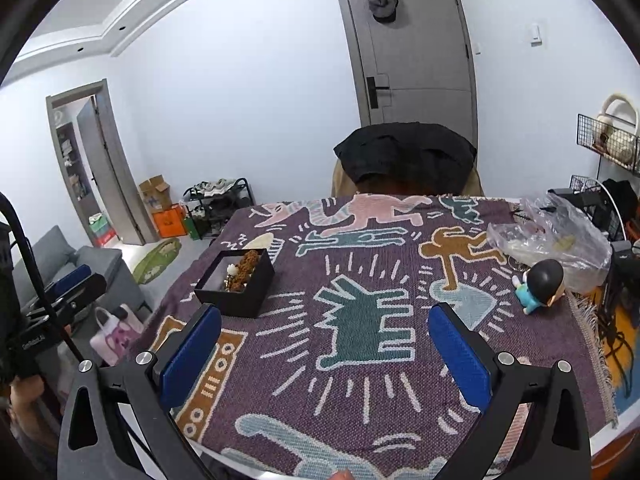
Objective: Organize jewelry
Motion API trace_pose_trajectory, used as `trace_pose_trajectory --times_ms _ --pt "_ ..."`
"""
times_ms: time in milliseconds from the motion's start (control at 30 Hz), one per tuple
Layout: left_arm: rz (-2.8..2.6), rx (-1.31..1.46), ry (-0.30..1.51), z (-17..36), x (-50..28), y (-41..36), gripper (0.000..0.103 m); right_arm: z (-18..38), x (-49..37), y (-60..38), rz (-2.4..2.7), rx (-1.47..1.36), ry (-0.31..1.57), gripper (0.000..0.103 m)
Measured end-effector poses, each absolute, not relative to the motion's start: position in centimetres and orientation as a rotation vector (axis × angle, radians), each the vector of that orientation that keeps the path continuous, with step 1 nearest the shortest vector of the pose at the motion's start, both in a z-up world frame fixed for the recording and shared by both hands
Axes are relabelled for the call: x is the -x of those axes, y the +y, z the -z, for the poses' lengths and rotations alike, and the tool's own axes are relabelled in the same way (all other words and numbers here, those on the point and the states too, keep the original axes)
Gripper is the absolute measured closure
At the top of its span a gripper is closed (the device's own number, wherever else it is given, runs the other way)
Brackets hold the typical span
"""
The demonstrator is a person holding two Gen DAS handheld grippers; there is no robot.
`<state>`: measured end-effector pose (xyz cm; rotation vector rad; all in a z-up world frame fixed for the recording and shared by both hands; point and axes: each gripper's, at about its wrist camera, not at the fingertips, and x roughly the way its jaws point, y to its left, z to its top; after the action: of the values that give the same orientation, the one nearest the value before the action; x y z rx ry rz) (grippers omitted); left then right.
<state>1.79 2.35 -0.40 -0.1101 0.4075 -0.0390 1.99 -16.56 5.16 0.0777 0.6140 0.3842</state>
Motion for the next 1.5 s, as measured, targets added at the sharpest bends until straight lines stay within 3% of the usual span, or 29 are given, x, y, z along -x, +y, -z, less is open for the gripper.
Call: trace_pose_trajectory --times_ms 1500 --pt "0.045 0.078 0.396 -0.27 -1.38 1.58 0.001 -4.56 -2.33 -16.67 -0.382 -0.101 0.633 0.000"
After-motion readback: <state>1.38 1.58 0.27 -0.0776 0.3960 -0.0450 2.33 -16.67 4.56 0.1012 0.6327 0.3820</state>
